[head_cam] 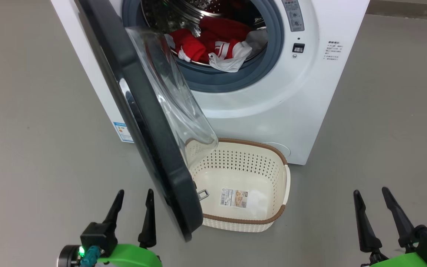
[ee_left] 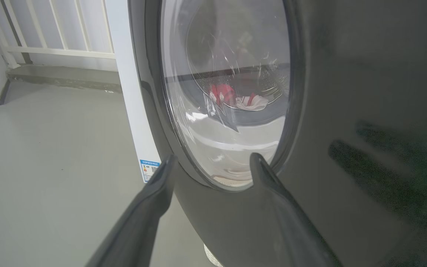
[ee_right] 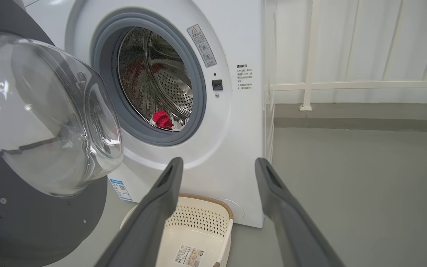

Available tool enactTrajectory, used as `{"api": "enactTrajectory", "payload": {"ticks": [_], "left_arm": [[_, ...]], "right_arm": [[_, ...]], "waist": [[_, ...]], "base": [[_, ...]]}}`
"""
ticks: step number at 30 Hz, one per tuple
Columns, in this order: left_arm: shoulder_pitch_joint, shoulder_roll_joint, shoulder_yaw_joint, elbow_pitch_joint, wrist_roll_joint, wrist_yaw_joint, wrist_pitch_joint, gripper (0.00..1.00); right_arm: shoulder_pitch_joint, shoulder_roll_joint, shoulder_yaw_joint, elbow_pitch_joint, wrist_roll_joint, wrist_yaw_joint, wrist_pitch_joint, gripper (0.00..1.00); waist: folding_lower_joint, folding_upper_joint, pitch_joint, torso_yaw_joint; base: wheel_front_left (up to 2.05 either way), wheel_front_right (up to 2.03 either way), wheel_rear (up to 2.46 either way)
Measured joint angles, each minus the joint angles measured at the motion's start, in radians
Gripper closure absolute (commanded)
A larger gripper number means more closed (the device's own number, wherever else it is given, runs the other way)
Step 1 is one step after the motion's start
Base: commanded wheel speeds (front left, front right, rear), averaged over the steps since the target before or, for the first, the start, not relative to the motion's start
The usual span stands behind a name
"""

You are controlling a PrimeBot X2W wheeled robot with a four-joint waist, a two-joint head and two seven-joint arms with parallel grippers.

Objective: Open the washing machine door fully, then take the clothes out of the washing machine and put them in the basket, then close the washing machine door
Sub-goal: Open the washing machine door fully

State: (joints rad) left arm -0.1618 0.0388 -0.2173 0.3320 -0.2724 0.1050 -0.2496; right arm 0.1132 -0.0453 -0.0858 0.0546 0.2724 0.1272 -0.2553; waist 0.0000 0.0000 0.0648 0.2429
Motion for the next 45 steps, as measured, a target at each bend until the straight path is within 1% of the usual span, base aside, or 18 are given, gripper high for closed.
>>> {"api": "enactTrajectory", "payload": {"ticks": [3,12,25,26,27,28,29,38,40,45], "left_arm": [[0.0,0.0,0.001,0.005,0.0,0.0,0.0,0.0],[0.002,0.0,0.004,0.029,0.0,-0.001,0.0,0.0],[0.007,0.0,0.007,0.045,0.0,-0.002,0.0,0.0],[0.009,0.0,0.008,0.046,0.0,-0.009,0.0,0.08],[0.012,0.0,0.008,0.047,0.0,-0.009,0.0,0.36],[0.015,0.0,0.008,0.049,0.0,-0.009,0.0,0.75],[0.016,0.0,0.008,0.05,0.0,-0.009,0.0,1.0],[0.018,0.0,0.008,0.052,-0.003,-0.011,0.0,1.0],[0.018,0.0,0.008,0.045,-0.007,-0.019,0.0,1.0],[0.018,0.0,0.018,-0.032,-0.011,-0.027,0.0,1.0]], "right_arm": [[0.013,0.004,0.001,0.036,-0.002,0.0,0.0,0.0],[0.014,0.007,0.012,0.091,-0.002,0.0,0.0,0.0],[0.017,0.008,0.026,0.105,-0.001,0.0,0.0,0.0],[0.021,0.008,0.026,0.105,-0.001,0.0,0.0,0.0],[0.024,0.008,0.027,0.106,-0.001,0.0,0.0,0.0],[0.026,0.008,0.028,0.106,-0.001,0.0,0.0,0.0],[0.026,0.008,0.029,0.106,-0.001,0.0,0.0,0.0],[0.026,0.008,0.03,0.106,-0.001,0.0,0.0,0.0],[0.026,0.008,0.03,0.106,-0.001,0.0,0.0,0.0],[0.026,0.008,0.031,0.106,-0.001,0.0,0.0,0.0]], "waist": [[0.0,0.0,-0.004,0.0],[0.0,0.0,-0.02,0.002],[0.0,0.0,-0.034,0.0],[0.0,0.0,-0.035,0.0],[0.0,0.0,-0.036,0.0],[0.0,0.0,-0.037,-0.001],[0.0,0.0,-0.038,-0.001],[0.0,0.0,-0.043,0.0],[0.0,0.0,-0.045,0.001],[0.0,0.0,-0.047,0.0]], "base": [[0.0,0.0,0.0],[0.0,0.0,0.0],[0.0,0.0,0.0],[0.0,0.0,0.0],[0.0,0.0,0.0],[0.0,0.0,0.0],[0.0,0.0,0.0],[0.0,0.0,0.0],[0.0,0.0,0.0],[0.0,0.0,0.0]]}}
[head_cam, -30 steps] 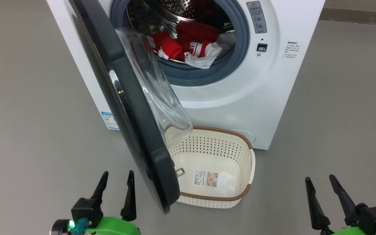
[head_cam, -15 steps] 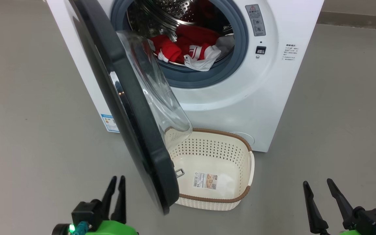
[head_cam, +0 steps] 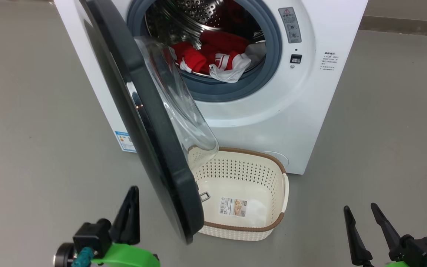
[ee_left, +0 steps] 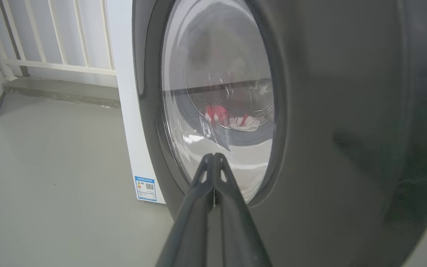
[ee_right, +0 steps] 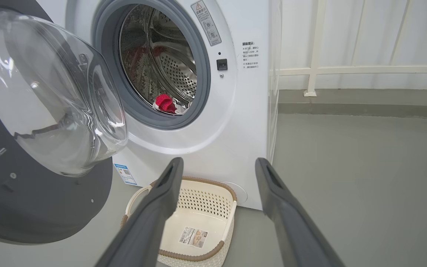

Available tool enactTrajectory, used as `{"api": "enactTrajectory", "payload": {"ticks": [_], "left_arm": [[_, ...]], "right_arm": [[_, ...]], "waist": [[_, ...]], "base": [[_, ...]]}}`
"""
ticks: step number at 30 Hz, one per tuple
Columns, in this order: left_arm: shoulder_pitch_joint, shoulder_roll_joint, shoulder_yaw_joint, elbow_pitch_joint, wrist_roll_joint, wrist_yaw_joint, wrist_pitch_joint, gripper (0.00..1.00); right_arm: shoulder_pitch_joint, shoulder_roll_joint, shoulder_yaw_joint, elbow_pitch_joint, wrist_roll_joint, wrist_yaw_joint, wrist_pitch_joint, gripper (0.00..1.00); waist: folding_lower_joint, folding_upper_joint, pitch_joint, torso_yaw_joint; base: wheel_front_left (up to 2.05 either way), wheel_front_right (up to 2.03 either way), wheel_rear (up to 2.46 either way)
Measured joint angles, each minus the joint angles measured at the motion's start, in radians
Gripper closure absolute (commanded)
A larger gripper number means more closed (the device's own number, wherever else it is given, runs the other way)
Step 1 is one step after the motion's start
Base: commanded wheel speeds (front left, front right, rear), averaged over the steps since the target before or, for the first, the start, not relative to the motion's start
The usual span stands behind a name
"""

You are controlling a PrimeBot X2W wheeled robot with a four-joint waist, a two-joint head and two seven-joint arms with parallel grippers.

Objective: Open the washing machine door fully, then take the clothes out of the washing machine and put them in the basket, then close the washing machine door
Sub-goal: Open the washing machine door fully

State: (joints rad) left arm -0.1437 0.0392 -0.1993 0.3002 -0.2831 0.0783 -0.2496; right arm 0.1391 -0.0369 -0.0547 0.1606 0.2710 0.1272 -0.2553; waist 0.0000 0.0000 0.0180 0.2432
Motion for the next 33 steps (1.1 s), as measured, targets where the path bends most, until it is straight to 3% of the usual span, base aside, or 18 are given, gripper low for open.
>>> {"api": "enactTrajectory", "payload": {"ticks": [13,20,26,33], "left_arm": [[-0.006,0.001,0.053,-0.453,0.084,0.002,-0.003,1.0],[-0.03,0.001,0.002,-0.661,0.11,-0.017,-0.009,1.0],[-0.029,0.003,-0.152,-0.681,0.104,-0.047,-0.006,1.0],[-0.021,0.007,-0.291,-0.592,0.017,-0.063,0.093,1.0]], "right_arm": [[0.0,0.0,0.005,0.002,0.0,0.0,0.0,0.0],[0.0,0.0,0.014,0.006,0.0,0.0,0.0,0.0],[0.0,0.0,0.018,0.008,-0.002,0.0,0.0,0.0],[0.0,0.0,0.027,0.013,-0.02,0.0,0.0,0.0]], "waist": [[0.0,0.0,-0.016,-0.018],[0.0,0.0,-0.027,-0.036],[0.0,0.0,-0.036,-0.053],[0.0,0.0,-0.04,-0.068]], "base": [[0.0,0.0,0.0],[0.0,0.0,0.0],[0.0,0.0,0.0],[0.0,0.0,0.0]]}}
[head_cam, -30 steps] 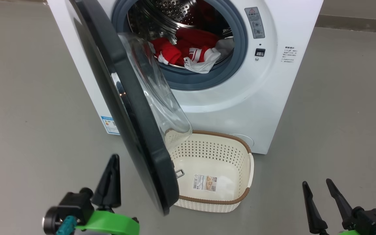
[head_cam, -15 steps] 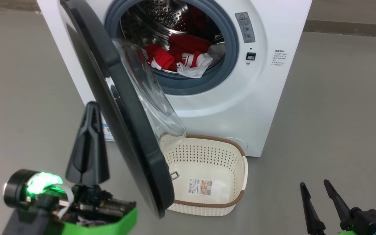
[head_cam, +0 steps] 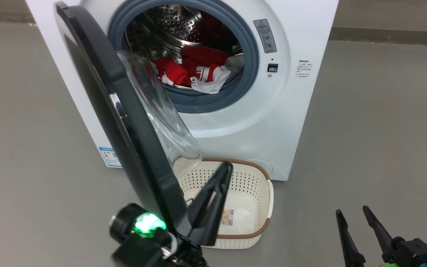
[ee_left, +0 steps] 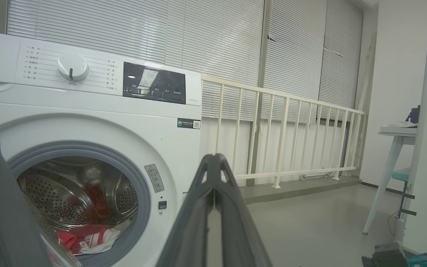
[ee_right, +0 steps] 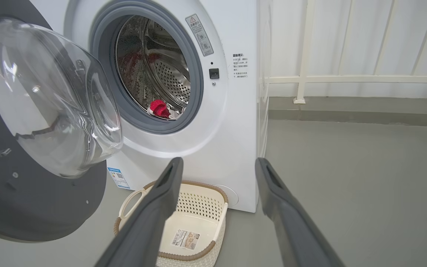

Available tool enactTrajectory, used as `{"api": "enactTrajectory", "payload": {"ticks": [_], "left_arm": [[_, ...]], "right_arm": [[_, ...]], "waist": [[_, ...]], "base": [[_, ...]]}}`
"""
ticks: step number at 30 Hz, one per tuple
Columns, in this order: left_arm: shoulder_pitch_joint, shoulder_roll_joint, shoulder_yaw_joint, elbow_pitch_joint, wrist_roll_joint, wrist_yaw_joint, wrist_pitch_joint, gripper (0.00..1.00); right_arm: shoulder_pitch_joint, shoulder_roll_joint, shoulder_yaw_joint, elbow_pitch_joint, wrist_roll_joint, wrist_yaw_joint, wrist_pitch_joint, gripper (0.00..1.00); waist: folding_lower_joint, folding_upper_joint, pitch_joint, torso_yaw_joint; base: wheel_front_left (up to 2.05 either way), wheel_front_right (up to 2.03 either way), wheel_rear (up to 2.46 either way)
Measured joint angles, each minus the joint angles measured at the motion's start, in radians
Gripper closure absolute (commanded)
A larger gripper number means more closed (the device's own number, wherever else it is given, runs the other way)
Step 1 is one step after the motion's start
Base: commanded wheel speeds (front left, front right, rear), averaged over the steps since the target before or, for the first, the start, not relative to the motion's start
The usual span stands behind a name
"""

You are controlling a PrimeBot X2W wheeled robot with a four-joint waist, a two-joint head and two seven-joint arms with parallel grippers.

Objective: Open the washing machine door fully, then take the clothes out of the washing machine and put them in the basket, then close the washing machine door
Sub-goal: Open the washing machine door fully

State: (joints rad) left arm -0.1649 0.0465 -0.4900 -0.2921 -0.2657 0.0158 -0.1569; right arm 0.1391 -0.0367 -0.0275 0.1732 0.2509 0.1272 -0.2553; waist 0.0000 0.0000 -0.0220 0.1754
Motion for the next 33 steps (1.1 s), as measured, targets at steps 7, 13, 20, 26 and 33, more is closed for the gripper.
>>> {"api": "enactTrajectory", "payload": {"ticks": [7,13,20,26,33], "left_arm": [[0.012,0.002,-0.042,0.124,-0.072,0.015,0.115,1.0],[0.042,0.003,-0.049,0.215,-0.09,0.055,0.196,1.0],[0.071,0.016,-0.026,0.249,-0.09,0.107,0.212,1.0],[0.08,0.035,0.016,0.282,-0.09,0.135,0.189,1.0],[0.08,0.041,0.049,0.311,-0.091,0.148,0.161,1.0]], "right_arm": [[0.0,0.0,0.009,0.004,0.001,0.0,0.0,0.0],[0.0,0.0,0.01,0.008,0.001,0.0,0.0,0.0],[0.0,0.0,0.01,0.008,0.001,0.0,0.0,0.0],[0.0,0.0,0.009,0.008,0.002,0.0,0.0,0.0],[0.0,0.0,0.009,0.009,0.003,0.0,0.0,0.0]], "waist": [[0.0,0.0,0.004,-0.013],[0.0,0.0,0.011,-0.023],[0.0,0.0,0.02,-0.02],[0.0,0.0,0.028,-0.011],[0.0,0.0,0.032,-0.011]], "base": [[0.0,0.0,0.0],[0.0,0.0,0.0],[0.0,0.0,0.0],[0.0,0.0,0.0],[0.0,0.0,0.0]]}}
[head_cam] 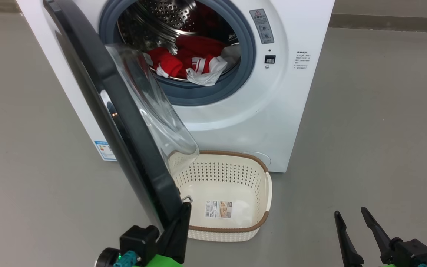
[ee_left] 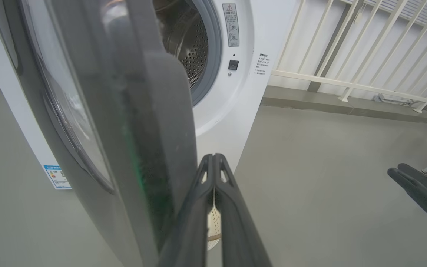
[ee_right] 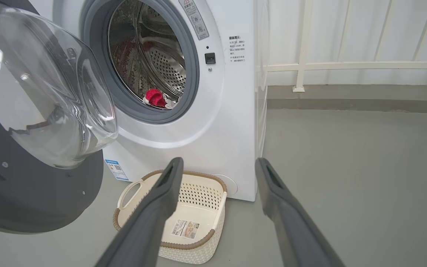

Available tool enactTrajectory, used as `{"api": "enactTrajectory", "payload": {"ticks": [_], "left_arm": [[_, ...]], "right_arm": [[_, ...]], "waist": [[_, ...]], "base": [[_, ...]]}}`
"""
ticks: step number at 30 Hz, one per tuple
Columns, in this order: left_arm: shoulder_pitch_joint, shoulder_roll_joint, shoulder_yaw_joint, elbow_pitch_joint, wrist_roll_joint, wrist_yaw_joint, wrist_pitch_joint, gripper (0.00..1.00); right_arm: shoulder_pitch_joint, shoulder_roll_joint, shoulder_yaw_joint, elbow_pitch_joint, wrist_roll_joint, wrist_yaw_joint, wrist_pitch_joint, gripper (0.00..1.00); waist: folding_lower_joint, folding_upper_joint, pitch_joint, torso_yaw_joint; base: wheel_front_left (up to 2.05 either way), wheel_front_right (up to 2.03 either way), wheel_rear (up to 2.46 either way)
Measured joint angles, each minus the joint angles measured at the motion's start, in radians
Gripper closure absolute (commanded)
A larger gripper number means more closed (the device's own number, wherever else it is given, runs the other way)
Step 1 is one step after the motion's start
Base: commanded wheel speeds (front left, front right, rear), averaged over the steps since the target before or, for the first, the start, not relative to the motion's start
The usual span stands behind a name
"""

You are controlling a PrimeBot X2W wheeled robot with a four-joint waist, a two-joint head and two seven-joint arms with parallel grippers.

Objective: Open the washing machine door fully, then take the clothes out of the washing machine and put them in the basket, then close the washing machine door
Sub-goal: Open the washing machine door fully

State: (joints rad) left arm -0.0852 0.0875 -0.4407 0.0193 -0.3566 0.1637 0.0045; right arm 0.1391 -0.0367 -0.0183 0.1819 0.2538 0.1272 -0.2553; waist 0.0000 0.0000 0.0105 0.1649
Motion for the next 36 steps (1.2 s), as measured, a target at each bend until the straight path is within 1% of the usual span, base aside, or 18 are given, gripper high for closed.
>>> {"api": "enactTrajectory", "payload": {"ticks": [11,22,27,32,36], "left_arm": [[-0.001,-0.006,0.01,0.016,-0.024,0.005,-0.043,1.0],[0.001,-0.008,0.012,0.019,-0.025,0.015,-0.07,1.0],[0.009,-0.003,0.032,0.024,-0.032,0.033,-0.078,1.0],[0.029,0.019,0.061,0.032,-0.033,0.057,-0.086,1.0],[0.046,0.028,0.087,0.037,-0.043,0.067,-0.095,1.0]], "right_arm": [[-0.001,0.0,-0.003,0.0,0.003,0.0,0.0,0.0],[-0.005,0.0,-0.008,-0.001,0.003,0.0,0.0,0.0],[-0.005,0.0,-0.01,-0.001,0.003,0.0,0.0,0.0],[-0.005,0.0,-0.01,0.0,0.003,0.0,0.0,0.0],[-0.005,0.0,-0.009,0.0,0.003,0.0,0.0,0.0]], "waist": [[0.0,0.0,0.013,0.014],[0.0,0.0,0.029,0.049],[0.0,0.0,0.032,0.068],[0.0,0.0,0.023,0.083],[0.0,0.0,0.017,0.093]], "base": [[0.0,0.0,0.0],[0.0,0.0,0.0],[0.0,0.0,0.0],[0.0,0.0,0.0],[0.0,0.0,0.0]]}}
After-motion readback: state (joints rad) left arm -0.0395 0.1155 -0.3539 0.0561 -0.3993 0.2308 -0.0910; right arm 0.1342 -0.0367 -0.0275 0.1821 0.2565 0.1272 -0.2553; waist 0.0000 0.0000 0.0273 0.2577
